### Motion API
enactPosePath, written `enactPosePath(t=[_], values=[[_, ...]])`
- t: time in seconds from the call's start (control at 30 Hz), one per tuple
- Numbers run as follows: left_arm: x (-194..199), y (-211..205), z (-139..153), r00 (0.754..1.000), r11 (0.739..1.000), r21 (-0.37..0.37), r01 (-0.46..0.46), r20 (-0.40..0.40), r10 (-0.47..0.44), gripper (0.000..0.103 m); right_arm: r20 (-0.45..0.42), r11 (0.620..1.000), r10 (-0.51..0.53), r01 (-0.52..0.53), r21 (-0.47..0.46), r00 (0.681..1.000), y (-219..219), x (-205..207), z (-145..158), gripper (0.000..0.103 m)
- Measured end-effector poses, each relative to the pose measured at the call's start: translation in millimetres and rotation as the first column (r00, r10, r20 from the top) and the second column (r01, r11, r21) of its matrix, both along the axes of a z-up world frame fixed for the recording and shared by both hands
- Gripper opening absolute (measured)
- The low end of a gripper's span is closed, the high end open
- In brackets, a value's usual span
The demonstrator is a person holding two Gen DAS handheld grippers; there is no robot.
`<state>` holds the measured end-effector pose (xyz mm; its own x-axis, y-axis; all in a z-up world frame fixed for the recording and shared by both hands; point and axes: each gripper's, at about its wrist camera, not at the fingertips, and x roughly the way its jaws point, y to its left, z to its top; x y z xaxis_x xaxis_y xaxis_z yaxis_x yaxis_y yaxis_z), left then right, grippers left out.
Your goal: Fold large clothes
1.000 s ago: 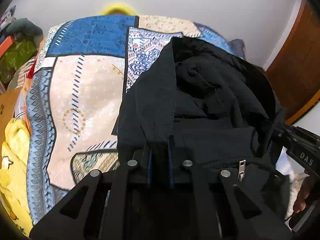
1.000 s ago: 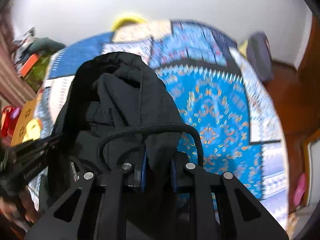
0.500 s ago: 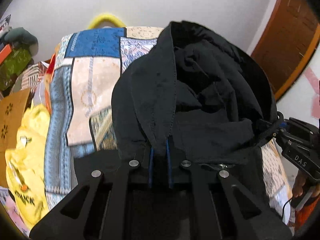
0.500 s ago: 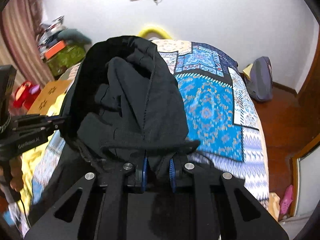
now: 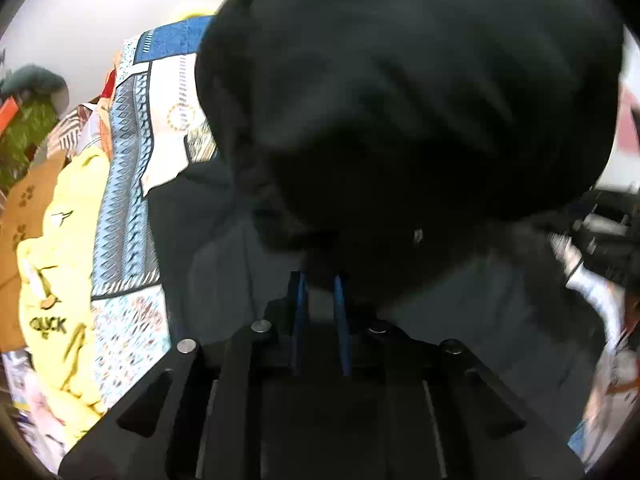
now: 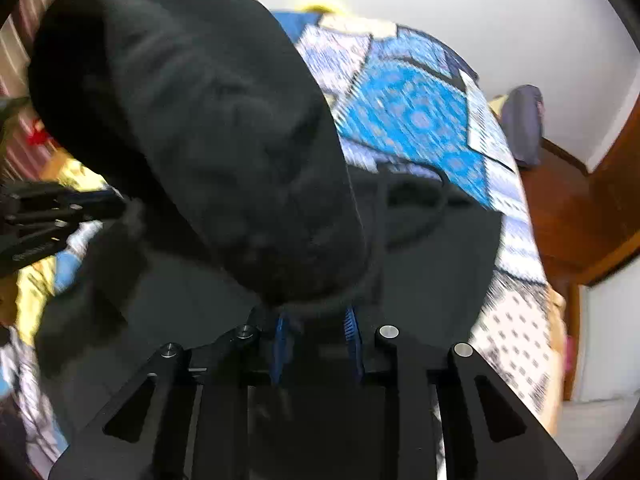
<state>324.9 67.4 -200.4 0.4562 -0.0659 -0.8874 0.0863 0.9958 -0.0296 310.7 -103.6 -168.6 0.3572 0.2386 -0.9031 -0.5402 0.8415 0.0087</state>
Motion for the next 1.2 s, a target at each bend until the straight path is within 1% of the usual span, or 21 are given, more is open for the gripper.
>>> enactPosePath(t=[0.03,0.07,0.13,0.2,0.23,0.3,0.37,0.43,0.47,0.53,0.67,0.73,0.77,0.83,0.9,0.93,0.97,1.03,1.1,1.17,1.2], values=[[-5.8,0.5,-2.7,1.0,1.0,0.011,0.007,-0.007,-0.007,0.026,-0.018,1.0,0.002,-0.002,-0.021,1.0,-3.1,-1.1,-2.8,0.025],[-11.2,2.5,-4.3,1.0,1.0,0.016,0.008,-0.01,-0.007,0.031,-0.031,1.0,0.003,-0.004,-0.029,1.0,-7.5,-1.6,-5.5,0.027],[-21.2,7.4,-3.6,1.0,1.0,0.019,-0.001,0.002,0.001,0.046,-0.038,0.999,-0.014,0.012,-0.033,0.999,-20.0,-4.1,-9.7,0.031],[-32.8,11.2,-1.8,1.0,0.999,0.052,-0.003,0.025,0.002,0.049,-0.026,0.998,-0.031,0.029,-0.06,0.999,-30.5,-3.9,-14.2,0.033],[-40.6,12.3,-1.5,0.999,0.996,0.093,0.001,0.037,-0.004,0.049,-0.015,0.996,-0.036,0.035,-0.08,0.999,-35.2,-4.0,-16.0,0.033],[-50.2,14.9,-1.8,0.999,0.991,0.134,0.007,0.04,-0.012,0.051,-0.004,0.993,-0.041,0.04,-0.11,0.999,-42.4,-5.3,-16.1,0.033],[-57.8,19.6,0.1,0.999,0.989,0.15,0.0,0.043,-0.007,0.054,-0.009,0.989,-0.051,0.049,-0.14,0.999,-51.6,-3.0,-18.1,0.033],[-65.2,29.5,5.6,0.998,0.987,0.156,-0.034,0.053,0.026,0.057,-0.021,0.985,-0.081,0.077,-0.156,0.997,-60.8,2.6,-18.8,0.033],[-68.9,34.6,8.1,0.997,0.986,0.157,-0.053,0.057,0.044,0.057,-0.022,0.984,-0.099,0.094,-0.153,0.995,-63.3,-2.6,-16.3,0.033],[-76.7,43.0,19.2,0.993,0.986,0.143,-0.085,0.089,0.073,0.057,-0.019,0.986,-0.112,0.108,-0.13,0.994,-68.7,-5.8,-9.1,0.033],[-83.6,49.0,44.5,0.984,0.989,0.109,-0.1,0.156,0.083,0.059,0.035,0.993,-0.105,0.107,-0.049,0.994,-62.5,-10.0,19.9,0.033],[-79.8,44.3,57.9,0.979,0.992,0.085,-0.088,0.191,0.07,0.064,0.06,0.996,-0.09,0.09,0.001,0.994,-55.0,-11.8,34.1,0.033],[-71.2,44.0,63.7,0.977,0.994,0.076,-0.082,0.205,0.065,0.066,0.07,0.996,-0.083,0.081,0.024,0.994,-50.6,-13.2,40.8,0.034],[-65.7,36.9,73.0,0.971,0.995,0.068,-0.07,0.234,0.052,0.07,0.093,0.996,-0.061,0.054,0.078,0.994,-36.9,-14.0,56.3,0.042],[-63.3,28.9,78.2,0.967,0.997,0.062,-0.055,0.253,0.038,0.071,0.112,0.993,-0.047,0.034,0.115,0.993,-27.0,-15.6,63.6,0.057],[-62.6,25.0,77.7,0.967,0.998,0.055,-0.04,0.254,0.025,0.071,0.117,0.99,-0.034,0.017,0.14,0.993,-18.7,-17.5,66.3,0.06],[-60.7,19.9,74.8,0.969,0.999,0.041,-0.018,0.246,0.007,0.071,0.115,0.988,-0.021,0.003,0.155,0.993,-13.2,-20.2,66.1,0.066],[-60.0,11.5,64.8,0.975,1.0,0.013,0.02,0.221,-0.023,0.071,0.097,0.985,0.018,-0.035,0.17,0.995,-1.9,-24.1,55.8,0.069],[-60.5,0.7,47.9,0.981,0.999,0.013,0.045,0.19,-0.046,0.071,0.077,0.989,0.055,-0.065,0.133,0.995,14.3,-28.3,37.1,0.069],[-60.9,-5.3,29.9,0.984,0.999,0.045,0.031,0.176,-0.038,0.071,0.048,0.994,0.075,-0.078,0.07,0.996,24.6,-31.2,13.4,0.069],[-60.2,-7.1,20.3,0.986,0.998,0.06,0.024,0.164,-0.033,0.071,0.033,0.995,0.078,-0.08,0.057,0.996,25.2,-32.2,4.6,0.069]])
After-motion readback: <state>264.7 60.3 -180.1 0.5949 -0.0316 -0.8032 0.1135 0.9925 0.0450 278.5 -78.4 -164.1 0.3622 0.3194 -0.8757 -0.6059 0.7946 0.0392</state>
